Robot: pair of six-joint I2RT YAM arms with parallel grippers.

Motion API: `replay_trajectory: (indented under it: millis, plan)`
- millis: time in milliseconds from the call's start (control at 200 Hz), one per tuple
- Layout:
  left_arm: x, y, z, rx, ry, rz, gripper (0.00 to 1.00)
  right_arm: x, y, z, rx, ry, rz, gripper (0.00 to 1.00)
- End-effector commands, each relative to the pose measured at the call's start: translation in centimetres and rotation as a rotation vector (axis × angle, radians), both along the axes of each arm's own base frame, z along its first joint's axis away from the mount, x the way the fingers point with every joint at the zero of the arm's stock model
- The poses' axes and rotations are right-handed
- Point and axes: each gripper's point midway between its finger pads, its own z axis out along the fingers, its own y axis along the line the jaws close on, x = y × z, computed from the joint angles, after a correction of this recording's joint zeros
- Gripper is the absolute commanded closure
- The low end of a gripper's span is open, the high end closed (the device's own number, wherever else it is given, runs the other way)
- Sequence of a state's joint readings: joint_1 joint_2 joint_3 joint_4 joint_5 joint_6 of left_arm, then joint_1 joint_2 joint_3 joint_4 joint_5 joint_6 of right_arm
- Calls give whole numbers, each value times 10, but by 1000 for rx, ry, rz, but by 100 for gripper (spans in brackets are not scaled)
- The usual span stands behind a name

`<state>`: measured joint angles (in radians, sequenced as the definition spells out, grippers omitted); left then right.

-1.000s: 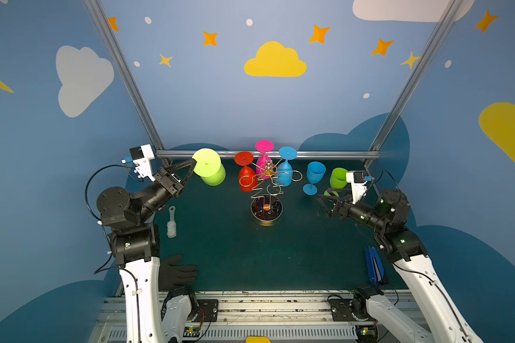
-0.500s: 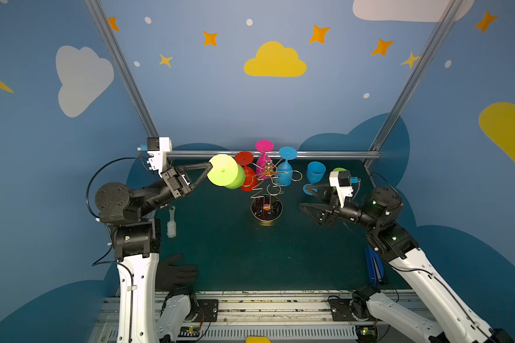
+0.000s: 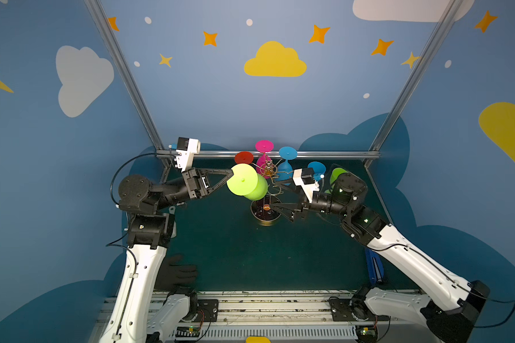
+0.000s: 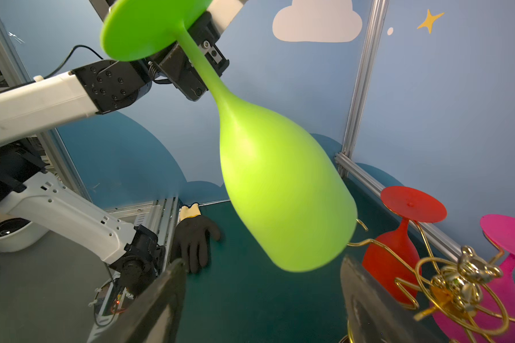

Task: Take the wine glass off the wine glass rack
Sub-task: 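Carry the lime-green glass toward the right gripper while the right gripper reaches toward it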

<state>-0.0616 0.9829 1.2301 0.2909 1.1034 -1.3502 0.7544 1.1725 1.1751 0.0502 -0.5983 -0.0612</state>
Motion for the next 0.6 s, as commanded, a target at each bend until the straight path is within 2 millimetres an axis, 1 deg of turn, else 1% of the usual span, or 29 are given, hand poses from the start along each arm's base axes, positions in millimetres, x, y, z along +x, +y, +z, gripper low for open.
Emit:
replay_trajectory:
  millis: [0,105,370,596]
  plan:
    - [-1,-5,3,1,-37,-19,97,0,1,26,52,-121,-12,18]
    - [1,-8,1,1,-27,-32,97,0,2,28,64,-165,-12,16]
    - [3,-17,-2,-3,-16,-65,97,9,7,27,70,-231,-45,13]
    - [5,-24,-4,-6,-2,-89,97,15,18,25,67,-249,-34,11]
